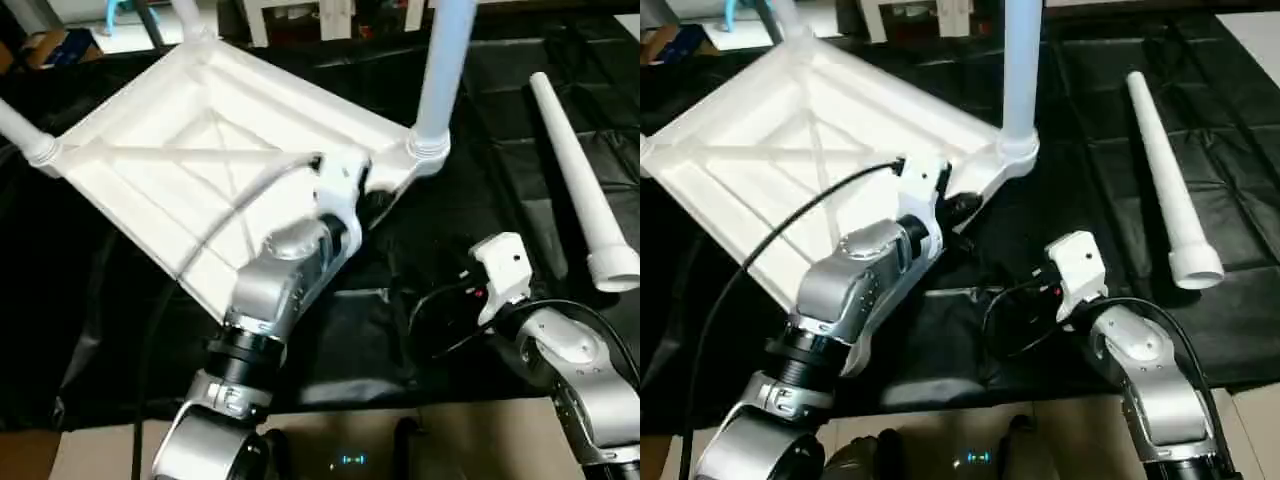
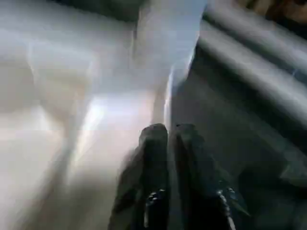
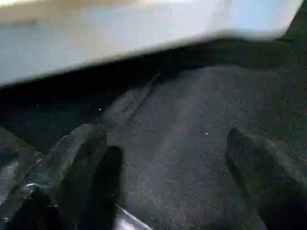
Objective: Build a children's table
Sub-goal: Rotate table base
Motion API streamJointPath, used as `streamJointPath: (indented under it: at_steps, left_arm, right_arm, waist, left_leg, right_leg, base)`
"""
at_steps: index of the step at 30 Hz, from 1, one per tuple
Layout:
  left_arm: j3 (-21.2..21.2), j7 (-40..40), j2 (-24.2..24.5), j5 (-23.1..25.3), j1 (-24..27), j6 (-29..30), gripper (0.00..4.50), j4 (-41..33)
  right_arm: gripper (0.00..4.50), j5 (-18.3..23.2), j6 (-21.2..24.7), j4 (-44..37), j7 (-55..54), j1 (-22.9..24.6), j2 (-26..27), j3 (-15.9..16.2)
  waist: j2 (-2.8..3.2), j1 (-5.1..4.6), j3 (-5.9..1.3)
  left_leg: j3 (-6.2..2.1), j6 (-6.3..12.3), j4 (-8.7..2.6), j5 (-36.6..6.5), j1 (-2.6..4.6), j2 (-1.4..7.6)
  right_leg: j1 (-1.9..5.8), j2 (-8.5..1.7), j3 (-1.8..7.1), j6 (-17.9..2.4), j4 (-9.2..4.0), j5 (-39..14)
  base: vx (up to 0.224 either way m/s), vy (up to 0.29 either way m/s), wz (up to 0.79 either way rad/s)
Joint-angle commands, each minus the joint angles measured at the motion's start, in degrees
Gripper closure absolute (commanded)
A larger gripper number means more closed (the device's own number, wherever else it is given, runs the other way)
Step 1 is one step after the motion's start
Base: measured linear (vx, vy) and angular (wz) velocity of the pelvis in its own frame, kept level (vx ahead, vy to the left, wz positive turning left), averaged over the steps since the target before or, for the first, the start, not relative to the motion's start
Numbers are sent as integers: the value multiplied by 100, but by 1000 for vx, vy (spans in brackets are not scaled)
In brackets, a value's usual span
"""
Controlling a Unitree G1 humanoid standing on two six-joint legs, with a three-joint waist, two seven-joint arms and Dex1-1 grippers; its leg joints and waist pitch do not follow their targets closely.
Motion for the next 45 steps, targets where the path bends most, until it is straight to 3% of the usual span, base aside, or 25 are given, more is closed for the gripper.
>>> streamJointPath:
  at_steps: [1, 7, 12, 15, 16, 17, 18, 20, 22, 23, 25, 28, 31, 32, 36, 38, 40, 41, 45]
  left_arm:
    - [-89, -131, -33, -8, -56, -86, 372, -159]
    - [-480, -468, 253, 128, 139, 0, 320, -261]
    - [-352, -309, 443, 204, 110, -186, 277, -332]
    - [-189, -239, 760, 352, 46, -303, 277, -340]
    - [-93, -258, 988, 401, 8, -303, 277, -339]
    - [-14, -480, 1709, 617, -53, -363, 277, -292]
    - [-14, -480, 1709, 617, -53, -363, 277, -292]
    - [5, -823, 2367, 727, -37, -290, 277, -286]
    - [9, -861, 2431, 732, -32, -275, 277, -288]
    - [66, -1082, 2902, 775, 29, -44, 277, -278]
    - [117, -1145, 3136, 817, 62, 56, 277, -236]
    - [124, -1350, 3679, 925, 173, 102, 277, -55]
    - [99, -1534, 4041, 996, 296, 57, 277, 74]
    - [42, -1732, 4253, 1032, 409, 86, 277, 62]
    - [-78, -1982, 4448, 1076, 537, 230, 277, -12]
    - [-236, -2137, 4582, 1078, 660, 379, 277, -88]
    - [-308, -2202, 4636, 1093, 709, 416, 277, -112]
    - [-497, -2363, 4742, 1110, 855, 517, 277, -235]
    - [-710, -2558, 4758, 1074, 1094, 673, 277, -528]
  right_arm:
    - [0, -67, 95, -81, -60, 15, 80, 65]
    - [0, -78, 100, -75, -96, 19, 115, 70]
    - [0, -104, 89, -85, -108, -3, 127, 42]
    - [0, -102, 80, -103, -110, -2, 129, 30]
    - [0, -106, 74, -105, -114, -2, 131, 31]
    - [0, -182, -7, -8, -196, -62, 150, 27]
    - [0, -182, -7, -8, -196, -62, 150, 27]
    - [0, -297, -192, 211, -491, -259, 260, -120]
    - [0, -308, -216, 239, -534, -287, 277, -145]
    - [0, -189, -201, 349, -639, -488, 383, -301]
    - [0, -149, -175, 375, -630, -560, 399, -324]
    - [0, -171, -269, 506, -611, -708, 393, -327]
    - [0, -246, -567, 775, -700, -975, 368, -435]
    - [0, -178, -802, 1068, -756, -1338, 372, -639]
    - [0, -47, -895, 1434, -713, -1785, 356, -835]
    - [0, -43, -1168, 1868, -507, -2181, 265, -853]
    - [0, -37, -1260, 2033, -445, -2331, 237, -863]
    - [0, 32, -1416, 2362, -203, -2673, 213, -847]
    - [0, 180, -1476, 2721, 427, -3019, 255, -688]
  waist:
    - [-200, 7, -456]
    - [-210, 22, -479]
    - [-210, 5, -493]
    - [-199, 6, -502]
    - [-195, 1, -511]
    - [-206, -9, -534]
    - [-186, -29, -529]
    - [-140, -50, -533]
    - [-135, -59, -523]
    - [-152, -33, -546]
    - [-115, -15, -554]
    - [-120, 5, -561]
    - [-99, -1, -560]
    - [-98, -5, -550]
    - [-87, -21, -535]
    - [-73, -7, -552]
    - [-91, -13, -543]
    - [-112, -13, -568]
    - [-127, -26, -538]
  left_leg:
    - [79, 1371, -270, -190, 123, -37]
    - [79, 1175, -276, -259, 118, -50]
    - [85, 1143, -260, -287, 99, -70]
    - [80, 1067, -264, -373, 105, -75]
    - [69, 1030, -264, -336, 96, -81]
    - [58, 1007, -262, -295, 100, -89]
    - [46, 981, -268, -268, 87, -90]
    - [55, 867, -260, -256, 151, -89]
    - [70, 813, -271, -240, 161, -83]
    - [81, 845, -267, -164, 193, -67]
    - [70, 875, -261, -35, 173, -73]
    - [79, 907, -241, 82, 194, -83]
    - [72, 832, -247, 53, 185, -90]
    - [85, 769, -258, -54, 193, -86]
    - [86, 700, -265, -192, 191, -88]
    - [94, 700, -250, -242, 207, -86]
    - [96, 701, -252, -247, 186, -92]
    - [89, 729, -243, -220, 187, -84]
    - [95, 783, -239, -315, 164, -80]
  right_leg:
    - [447, 21, 19, -1414, -264, -903]
    - [449, 19, 36, -1281, -251, -927]
    - [468, 14, 37, -1273, -236, -827]
    - [471, 14, 33, -1212, -240, -977]
    - [482, 14, 29, -1199, -220, -950]
    - [489, 19, 23, -1168, -207, -918]
    - [497, 15, 23, -1158, -183, -905]
    - [447, 26, 28, -1219, -179, -901]
    - [446, 44, 32, -1304, -172, -811]
    - [428, 48, 52, -1370, -149, -660]
    - [437, 51, 41, -1420, -106, -525]
    - [432, 47, 43, -1449, -90, -357]
    - [445, 31, 41, -1451, -68, -392]
    - [434, 29, 47, -1487, -79, -468]
    - [444, 23, 52, -1503, -62, -517]
    - [436, 13, 50, -1557, -49, -477]
    - [452, 18, 54, -1588, -52, -464]
    - [464, 4, 53, -1628, -30, -397]
    - [471, 2, 52, -1673, -24, -492]
  base:
    - [0, 0, 0]
    - [0, 0, 0]
    - [0, 0, 0]
    - [0, 0, 0]
    - [0, 0, 0]
    - [0, 0, 0]
    - [0, 0, 0]
    - [0, 0, 0]
    - [0, 0, 0]
    - [0, 0, 0]
    - [0, 0, 0]
    - [0, 0, 0]
    - [0, 0, 0]
    - [0, 0, 0]
    - [0, 0, 0]
    - [0, 0, 0]
    - [0, 0, 0]
    - [0, 0, 0]
    - [0, 0, 0]
